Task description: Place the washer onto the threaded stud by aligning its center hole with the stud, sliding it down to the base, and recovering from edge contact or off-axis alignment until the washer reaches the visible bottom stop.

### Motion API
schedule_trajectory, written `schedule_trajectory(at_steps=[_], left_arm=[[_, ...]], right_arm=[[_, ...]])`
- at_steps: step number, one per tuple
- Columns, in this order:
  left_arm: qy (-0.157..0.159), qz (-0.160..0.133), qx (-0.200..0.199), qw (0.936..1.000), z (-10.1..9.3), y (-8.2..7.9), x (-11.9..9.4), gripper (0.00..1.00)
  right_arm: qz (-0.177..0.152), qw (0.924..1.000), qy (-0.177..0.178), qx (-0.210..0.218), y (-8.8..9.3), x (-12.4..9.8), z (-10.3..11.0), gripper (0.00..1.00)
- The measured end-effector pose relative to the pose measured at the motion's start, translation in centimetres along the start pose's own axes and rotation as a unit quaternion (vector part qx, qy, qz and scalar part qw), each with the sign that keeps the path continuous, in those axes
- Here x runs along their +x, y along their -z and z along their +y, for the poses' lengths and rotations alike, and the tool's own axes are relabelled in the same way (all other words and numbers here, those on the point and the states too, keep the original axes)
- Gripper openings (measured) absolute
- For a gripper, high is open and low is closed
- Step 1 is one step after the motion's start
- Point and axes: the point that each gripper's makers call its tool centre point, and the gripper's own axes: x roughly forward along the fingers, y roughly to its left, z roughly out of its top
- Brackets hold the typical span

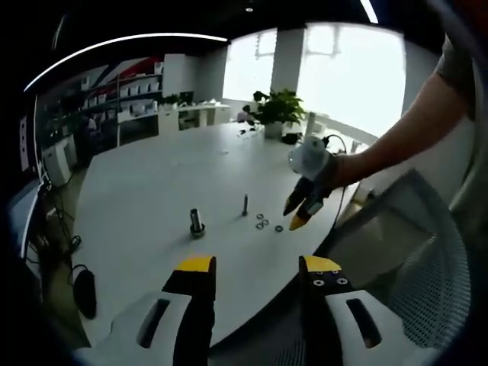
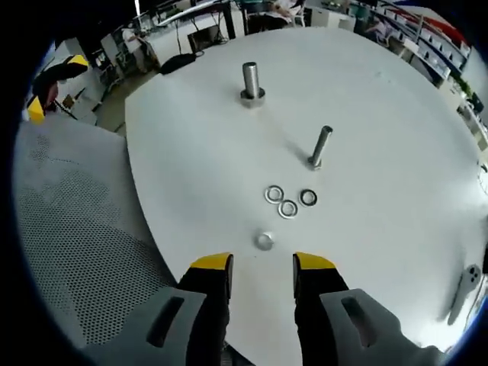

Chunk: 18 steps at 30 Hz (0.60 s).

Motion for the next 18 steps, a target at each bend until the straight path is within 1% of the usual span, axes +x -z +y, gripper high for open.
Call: schedule_trajectory(at_steps=[2, 4, 5, 6, 8, 10, 11, 13, 16, 18], left_arm=[[0.002, 0.002, -0.005, 1.0000, 0.0, 0.1, 0.0, 0.42], [0.002, 0.005, -0.007, 1.0000, -0.1, 0.3, 0.1, 0.42], [0.001, 0.004, -0.006, 1.0000, 0.0, 0.3, 0.0, 0.42], [-0.001, 0.002, -0.006, 1.0000, 0.0, 0.2, 0.0, 0.42], [-0.002, 0.001, -0.009, 1.0000, 0.1, 0.1, 0.0, 0.42], [-0.001, 0.001, -0.009, 1.0000, 0.1, 0.1, 0.0, 0.42], [-0.001, 0.001, -0.007, 1.0000, 0.0, 0.1, 0.0, 0.42], [0.000, 0.003, -0.005, 1.0000, -0.1, 0.2, 0.0, 0.41], [-0.001, 0.003, -0.005, 1.0000, 0.0, 0.2, 0.0, 0.41], [-0.002, 0.001, -0.005, 1.0000, 0.0, 0.1, 0.0, 0.41]], right_arm=[[-0.010, 0.9999, 0.003, 0.013, -0.5, 0.3, -0.2, 0.36], [-0.012, 0.9998, 0.004, 0.012, -0.7, 0.6, -0.3, 0.36], [-0.011, 0.9998, 0.003, 0.014, -0.8, 0.8, -0.2, 0.35], [-0.005, 0.9997, -0.006, 0.022, -0.7, 1.0, 0.2, 0.33], [0.006, 0.9999, -0.008, 0.001, -0.5, 1.3, 0.5, 0.30], [0.020, 0.9995, 0.001, -0.026, -0.1, 1.5, 0.2, 0.29], [0.022, 0.9993, 0.002, -0.031, 0.0, 1.6, 0.2, 0.29], [0.017, 0.9992, 0.005, -0.037, -0.2, 1.7, 0.2, 0.28], [0.024, 0.9987, 0.007, -0.044, -0.1, 1.6, 0.1, 0.26], [0.036, 0.9951, 0.010, -0.091, 0.0, 1.6, 0.1, 0.25]])
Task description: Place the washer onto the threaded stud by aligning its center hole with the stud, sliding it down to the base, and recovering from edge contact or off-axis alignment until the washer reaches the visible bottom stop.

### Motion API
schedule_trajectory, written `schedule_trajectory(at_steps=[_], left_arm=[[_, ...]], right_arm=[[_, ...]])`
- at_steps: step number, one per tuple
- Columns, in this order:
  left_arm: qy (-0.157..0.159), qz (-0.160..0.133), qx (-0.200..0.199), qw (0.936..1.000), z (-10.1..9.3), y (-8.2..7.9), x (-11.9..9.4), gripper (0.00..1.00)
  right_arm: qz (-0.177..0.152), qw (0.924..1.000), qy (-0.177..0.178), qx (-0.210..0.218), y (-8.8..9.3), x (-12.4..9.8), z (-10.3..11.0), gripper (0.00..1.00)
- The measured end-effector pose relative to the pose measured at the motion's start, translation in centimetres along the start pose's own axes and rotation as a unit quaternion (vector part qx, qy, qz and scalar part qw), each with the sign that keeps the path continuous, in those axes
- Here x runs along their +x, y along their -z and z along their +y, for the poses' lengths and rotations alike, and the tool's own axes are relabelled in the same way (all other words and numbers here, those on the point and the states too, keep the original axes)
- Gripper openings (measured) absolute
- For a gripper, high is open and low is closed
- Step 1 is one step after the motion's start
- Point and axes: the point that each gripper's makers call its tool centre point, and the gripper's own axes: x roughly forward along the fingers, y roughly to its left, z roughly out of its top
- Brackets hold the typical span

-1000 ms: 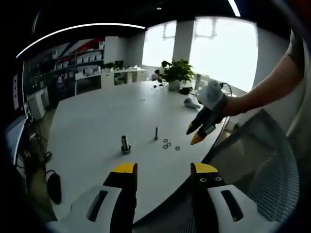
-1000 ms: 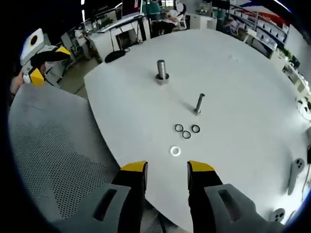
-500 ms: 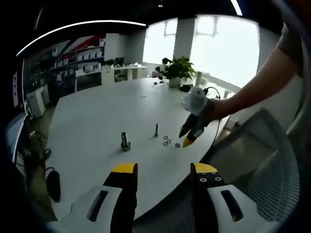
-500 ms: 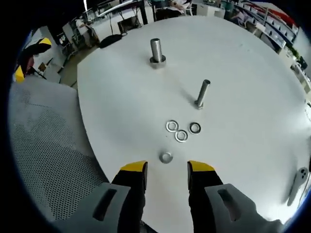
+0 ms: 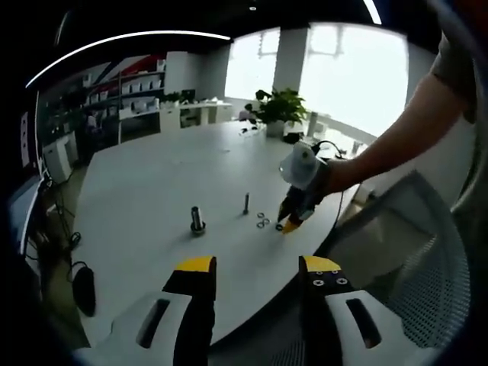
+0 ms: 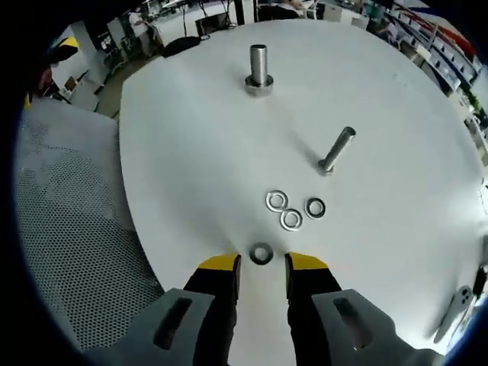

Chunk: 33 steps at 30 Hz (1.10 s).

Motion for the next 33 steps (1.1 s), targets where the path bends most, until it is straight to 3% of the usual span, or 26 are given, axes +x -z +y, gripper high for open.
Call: schedule_trajectory(at_steps=[7, 12, 24, 26, 31, 33], left_arm=[[-0.002, 0.002, -0.002, 1.0000, 0.10, 0.10, -0.02, 0.41], [0.000, 0.003, -0.001, 1.0000, 0.02, 0.12, 0.04, 0.41], [0.002, 0.005, -0.003, 1.0000, -0.09, 0.20, 0.05, 0.40], [0.000, 0.003, -0.002, 1.0000, -0.02, 0.10, 0.01, 0.40], [0.001, 0.005, -0.002, 1.0000, -0.02, 0.17, 0.03, 0.40], [0.001, 0.003, -0.002, 1.0000, -0.03, 0.09, 0.01, 0.39]], right_arm=[[0.018, 0.9988, -0.018, -0.041, -0.26, 0.27, 0.37, 0.23], [0.034, 0.9961, -0.023, -0.078, -0.61, 0.36, 0.67, 0.15], [0.116, 0.9890, -0.035, -0.086, -0.72, 0.48, 0.43, 0.14], [0.121, 0.9897, -0.035, -0.069, -0.67, 0.45, 0.39, 0.14], [0.119, 0.9881, -0.027, -0.094, -0.46, 0.34, 0.81, 0.15], [0.110, 0.9912, -0.015, -0.071, -0.55, 0.33, 0.71, 0.14]])
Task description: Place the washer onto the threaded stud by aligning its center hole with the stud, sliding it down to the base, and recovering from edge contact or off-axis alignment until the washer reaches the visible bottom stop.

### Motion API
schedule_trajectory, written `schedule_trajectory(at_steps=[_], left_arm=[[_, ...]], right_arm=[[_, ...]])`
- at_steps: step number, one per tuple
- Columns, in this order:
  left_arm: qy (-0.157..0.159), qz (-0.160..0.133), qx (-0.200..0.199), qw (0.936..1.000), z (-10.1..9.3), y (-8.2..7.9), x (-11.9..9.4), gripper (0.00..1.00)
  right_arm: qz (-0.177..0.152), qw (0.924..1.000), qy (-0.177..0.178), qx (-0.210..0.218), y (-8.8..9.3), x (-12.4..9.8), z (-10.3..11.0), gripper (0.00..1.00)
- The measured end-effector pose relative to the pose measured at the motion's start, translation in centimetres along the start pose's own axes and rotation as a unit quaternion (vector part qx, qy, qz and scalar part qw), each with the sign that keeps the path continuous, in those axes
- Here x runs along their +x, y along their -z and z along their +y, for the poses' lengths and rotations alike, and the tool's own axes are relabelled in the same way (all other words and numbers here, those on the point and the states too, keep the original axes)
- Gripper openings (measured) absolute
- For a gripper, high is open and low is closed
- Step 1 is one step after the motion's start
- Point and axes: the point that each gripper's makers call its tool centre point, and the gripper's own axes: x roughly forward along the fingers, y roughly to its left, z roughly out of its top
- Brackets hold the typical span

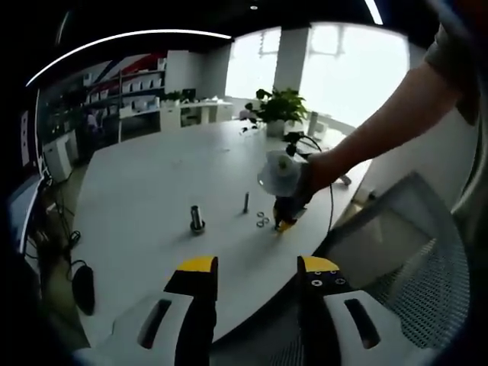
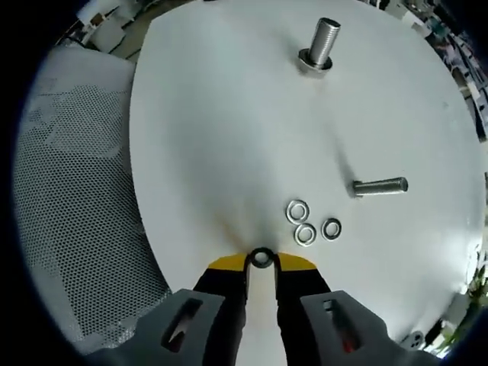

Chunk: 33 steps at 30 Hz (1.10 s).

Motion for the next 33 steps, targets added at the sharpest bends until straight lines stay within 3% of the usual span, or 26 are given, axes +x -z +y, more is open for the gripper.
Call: schedule_trajectory(at_steps=[9, 13, 19, 22, 33], left_arm=[[-0.001, -0.004, -0.014, 0.9999, 0.1, -0.1, -0.1, 0.36], [0.010, -0.002, -0.020, 0.9997, -0.2, 0.0, 0.0, 0.36], [0.006, -0.005, -0.021, 0.9998, -0.1, -0.1, -0.1, 0.36], [0.006, -0.003, -0.020, 0.9998, -0.1, 0.0, -0.1, 0.36], [0.013, 0.000, -0.022, 0.9997, -0.2, 0.1, 0.1, 0.36]], right_arm=[[-0.046, 0.9985, 0.006, 0.030, 0.1, 0.0, -0.2, 0.14], [-0.054, 0.9964, -0.003, 0.065, 0.0, 0.0, -0.5, 0.13], [-0.064, 0.9947, -0.005, 0.080, 0.0, -0.2, -0.5, 0.13], [-0.081, 0.9910, -0.005, 0.106, 0.0, -0.4, -0.9, 0.13], [-0.106, 0.9873, 0.009, 0.119, -0.5, -2.8, -3.6, 0.13]])
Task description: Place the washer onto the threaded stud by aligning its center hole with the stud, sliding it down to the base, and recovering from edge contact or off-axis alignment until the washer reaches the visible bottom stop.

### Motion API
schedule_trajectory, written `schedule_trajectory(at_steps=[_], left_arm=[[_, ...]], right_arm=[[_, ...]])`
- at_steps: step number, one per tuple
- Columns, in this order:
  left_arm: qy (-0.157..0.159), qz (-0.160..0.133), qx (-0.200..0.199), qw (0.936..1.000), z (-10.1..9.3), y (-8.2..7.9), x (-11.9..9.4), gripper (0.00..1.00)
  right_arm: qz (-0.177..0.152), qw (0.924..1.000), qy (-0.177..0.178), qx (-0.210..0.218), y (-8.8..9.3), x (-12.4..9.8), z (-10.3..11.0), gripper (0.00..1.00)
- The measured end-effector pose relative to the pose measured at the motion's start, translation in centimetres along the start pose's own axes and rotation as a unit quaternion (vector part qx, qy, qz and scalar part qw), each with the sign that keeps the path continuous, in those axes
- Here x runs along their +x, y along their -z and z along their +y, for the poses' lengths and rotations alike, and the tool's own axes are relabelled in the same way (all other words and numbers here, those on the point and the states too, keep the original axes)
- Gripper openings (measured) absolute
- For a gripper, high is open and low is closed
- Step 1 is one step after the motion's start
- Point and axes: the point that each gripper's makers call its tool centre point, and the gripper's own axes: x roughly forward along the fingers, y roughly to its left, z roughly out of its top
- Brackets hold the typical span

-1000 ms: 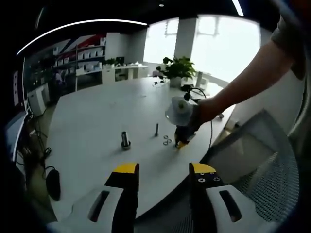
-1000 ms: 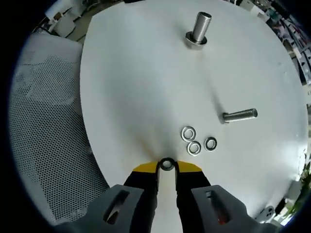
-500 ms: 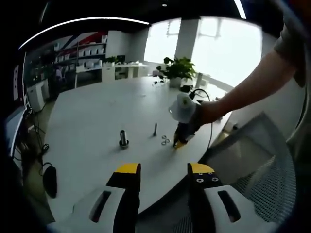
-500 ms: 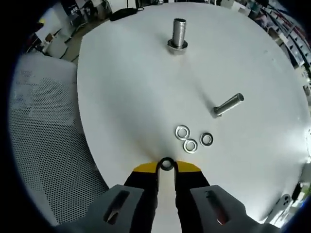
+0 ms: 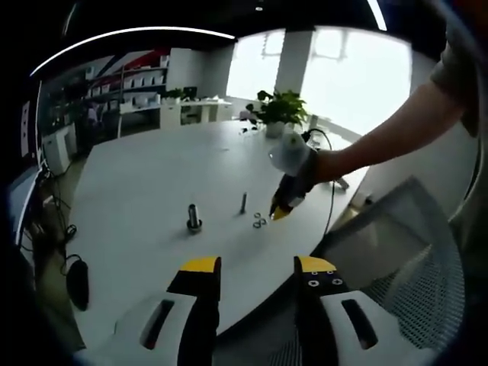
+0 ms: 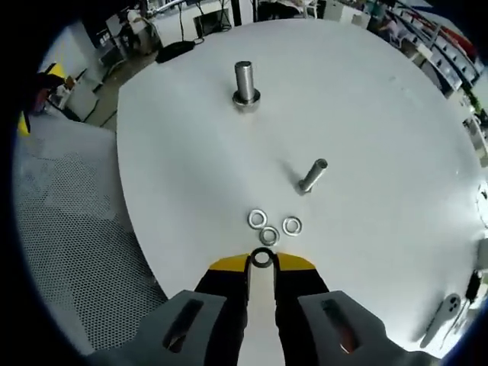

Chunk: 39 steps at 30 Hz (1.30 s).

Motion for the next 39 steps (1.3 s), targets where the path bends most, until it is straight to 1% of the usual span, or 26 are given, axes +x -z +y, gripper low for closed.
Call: schedule_trajectory(at_steps=[2, 6, 15, 18, 23, 29, 33, 35, 39], left_arm=[[-0.001, -0.003, 0.002, 1.0000, 0.0, -0.1, -0.1, 0.36], [-0.004, -0.005, 0.000, 1.0000, 0.1, -0.2, -0.2, 0.36], [-0.005, -0.006, 0.000, 1.0000, 0.1, -0.2, -0.2, 0.36], [0.000, -0.006, 0.008, 1.0000, -0.1, -0.3, -0.1, 0.39], [-0.002, -0.009, 0.005, 0.9999, 0.0, -0.3, -0.2, 0.39], [-0.006, -0.008, 0.007, 0.9999, 0.0, -0.3, -0.2, 0.39], [-0.006, -0.010, 0.007, 0.9999, 0.1, -0.4, -0.2, 0.39], [-0.007, -0.010, 0.007, 0.9999, 0.1, -0.4, -0.2, 0.39], [-0.007, -0.011, 0.007, 0.9999, 0.1, -0.4, -0.2, 0.39]], right_arm=[[-0.004, 1.0000, 0.002, 0.008, -0.2, -0.4, -0.5, 0.13], [-0.019, 0.9997, 0.013, 0.009, -1.1, -1.1, -1.3, 0.13], [-0.067, 0.9973, 0.031, -0.005, -4.7, -3.2, -2.5, 0.13], [-0.071, 0.9969, 0.034, -0.009, -5.3, -3.3, -2.7, 0.13], [-0.076, 0.9963, 0.033, -0.019, -6.3, -3.4, -2.4, 0.13], [-0.071, 0.9965, 0.034, -0.029, -7.0, -3.0, -2.8, 0.13], [-0.063, 0.9971, 0.029, -0.032, -7.0, -2.6, -2.9, 0.13], [-0.058, 0.9969, 0.033, -0.042, -7.0, -2.5, -3.0, 0.13], [-0.058, 0.9972, 0.029, -0.036, -7.2, -2.4, -2.9, 0.13]])
